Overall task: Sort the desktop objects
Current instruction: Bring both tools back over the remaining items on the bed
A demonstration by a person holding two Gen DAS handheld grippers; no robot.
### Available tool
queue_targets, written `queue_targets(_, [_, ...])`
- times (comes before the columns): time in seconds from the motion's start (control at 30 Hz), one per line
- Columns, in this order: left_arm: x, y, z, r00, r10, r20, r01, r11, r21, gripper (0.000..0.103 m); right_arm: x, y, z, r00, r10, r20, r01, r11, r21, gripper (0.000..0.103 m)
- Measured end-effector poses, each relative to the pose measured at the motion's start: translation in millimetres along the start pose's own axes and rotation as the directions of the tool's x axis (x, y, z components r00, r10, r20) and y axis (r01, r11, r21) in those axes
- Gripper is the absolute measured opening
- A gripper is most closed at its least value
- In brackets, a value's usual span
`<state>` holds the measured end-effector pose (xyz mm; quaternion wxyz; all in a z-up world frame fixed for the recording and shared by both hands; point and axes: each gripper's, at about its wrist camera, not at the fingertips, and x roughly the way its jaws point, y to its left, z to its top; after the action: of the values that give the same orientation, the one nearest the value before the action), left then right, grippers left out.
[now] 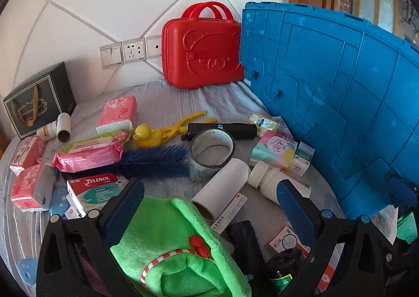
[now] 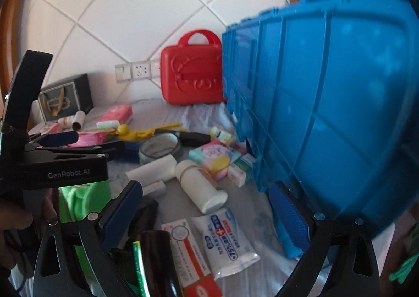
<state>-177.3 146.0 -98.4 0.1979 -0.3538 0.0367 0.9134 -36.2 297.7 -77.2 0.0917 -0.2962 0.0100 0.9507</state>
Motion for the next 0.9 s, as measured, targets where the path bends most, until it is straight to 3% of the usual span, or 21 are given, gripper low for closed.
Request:
queue_targets(0.1, [19,-2,-3,0.999,0.010,-0.035,-0.010,1.000,-0.005,0.103,9,18,-9,0.999,-0.031,0.030,0.034,0.995,-0.091,0.103])
queue_targets(0.17, [29,-2,-5,0.998,0.015,-0.058,-0.015,1.000,-0.010,0.103,22,28,-15,0.999,0.044,-0.009,-0.045,0.987,-0.151,0.100])
queue_targets(0.3, [45,0,-7,0.996,0.020,-0.085,-0.020,1.000,-0.004,0.103,46,18,-13,0.998,0.047,-0.047,-0.052,0.993,-0.103,0.099])
queue_targets(0.37, [52,2,-8,0.995,0.016,-0.095,-0.017,1.000,-0.018,0.103,55,12,-9,0.999,0.006,-0.050,-0.011,0.995,-0.095,0.103])
queue_targets(0.43, [60,0,-9,0.993,0.020,-0.114,-0.021,1.000,-0.006,0.103,58,25,-17,0.999,-0.030,-0.013,0.027,0.987,-0.161,0.103])
queue_targets(0.5, [63,-1,-12,0.992,0.039,-0.118,-0.037,0.999,0.018,0.103,72,37,-24,0.996,0.046,-0.072,-0.061,0.971,-0.233,0.097])
queue_targets(0.53, [64,0,-13,0.992,0.038,-0.119,-0.036,0.999,0.017,0.103,76,41,-28,0.997,0.026,-0.076,-0.044,0.966,-0.254,0.095])
queue_targets(0.7, [69,2,-14,0.992,0.023,-0.123,-0.022,1.000,0.011,0.103,98,22,-19,0.995,0.011,-0.099,-0.028,0.985,-0.173,0.093])
queue_targets(0.83, [79,-1,-15,0.989,0.028,-0.148,-0.024,0.999,0.025,0.103,126,26,-16,0.991,-0.017,-0.135,-0.011,0.978,-0.209,0.093])
queue_targets(0.9, [83,-2,-16,0.987,0.020,-0.158,-0.015,0.999,0.033,0.103,140,18,-16,0.985,-0.019,-0.174,-0.009,0.987,-0.158,0.095])
